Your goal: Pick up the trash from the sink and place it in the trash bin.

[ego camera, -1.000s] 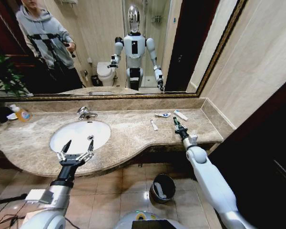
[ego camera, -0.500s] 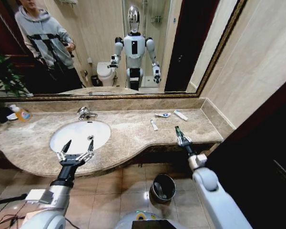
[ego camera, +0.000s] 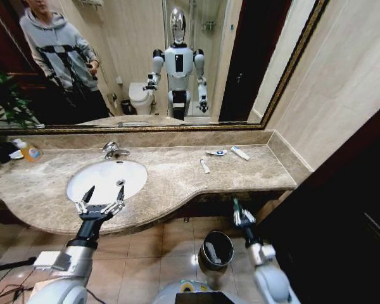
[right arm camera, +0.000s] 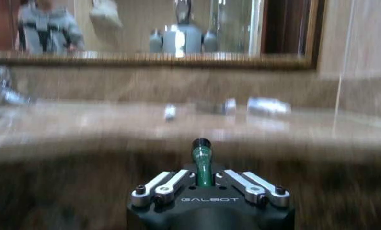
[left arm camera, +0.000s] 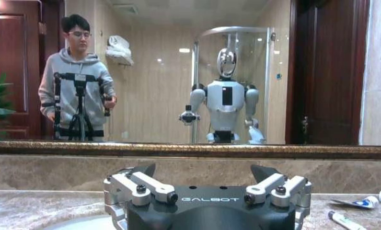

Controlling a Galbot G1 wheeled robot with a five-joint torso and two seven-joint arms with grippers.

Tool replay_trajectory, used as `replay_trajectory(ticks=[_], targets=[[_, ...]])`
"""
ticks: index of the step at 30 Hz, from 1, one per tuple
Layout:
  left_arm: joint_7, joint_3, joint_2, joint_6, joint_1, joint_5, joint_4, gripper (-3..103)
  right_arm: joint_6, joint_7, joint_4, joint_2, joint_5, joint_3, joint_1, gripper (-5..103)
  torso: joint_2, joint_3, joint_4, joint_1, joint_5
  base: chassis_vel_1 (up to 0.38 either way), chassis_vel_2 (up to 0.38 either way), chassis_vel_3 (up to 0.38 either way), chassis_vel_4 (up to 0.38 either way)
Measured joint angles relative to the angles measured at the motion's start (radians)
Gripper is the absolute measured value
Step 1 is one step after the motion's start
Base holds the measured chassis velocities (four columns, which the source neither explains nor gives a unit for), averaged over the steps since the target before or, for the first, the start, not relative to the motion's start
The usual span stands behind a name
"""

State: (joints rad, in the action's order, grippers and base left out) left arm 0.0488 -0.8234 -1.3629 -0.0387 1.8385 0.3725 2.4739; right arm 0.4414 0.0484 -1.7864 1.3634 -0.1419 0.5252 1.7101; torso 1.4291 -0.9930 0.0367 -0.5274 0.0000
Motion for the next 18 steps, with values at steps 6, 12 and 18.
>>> replay_trajectory(ticks=[6, 12, 18], targets=[[0.0, 0.0, 0.0, 0.0, 0.0, 0.0, 0.0, 100, 0.044, -0.007, 0.15, 0.005, -0.013, -0.038, 0.015, 11, 0.0, 0.0, 0.0, 0.0, -0.0001, 0.0, 0.0, 0.0, 0.0], [0.0, 0.0, 0.0, 0.0, 0.0, 0.0, 0.0, 100, 0.072, -0.003, 0.293, 0.02, 0.034, -0.052, -0.046, 11, 0.0, 0.0, 0.0001, 0.0, -0.0001, 0.0, 0.0, 0.0, 0.0], [0.0, 0.0, 0.0, 0.0, 0.0, 0.0, 0.0, 100, 0.11, -0.001, 0.49, 0.041, 0.101, -0.062, -0.134, 11, 0.0, 0.0, 0.0002, 0.0, 0.0, 0.0, 0.0, 0.0, 0.0]])
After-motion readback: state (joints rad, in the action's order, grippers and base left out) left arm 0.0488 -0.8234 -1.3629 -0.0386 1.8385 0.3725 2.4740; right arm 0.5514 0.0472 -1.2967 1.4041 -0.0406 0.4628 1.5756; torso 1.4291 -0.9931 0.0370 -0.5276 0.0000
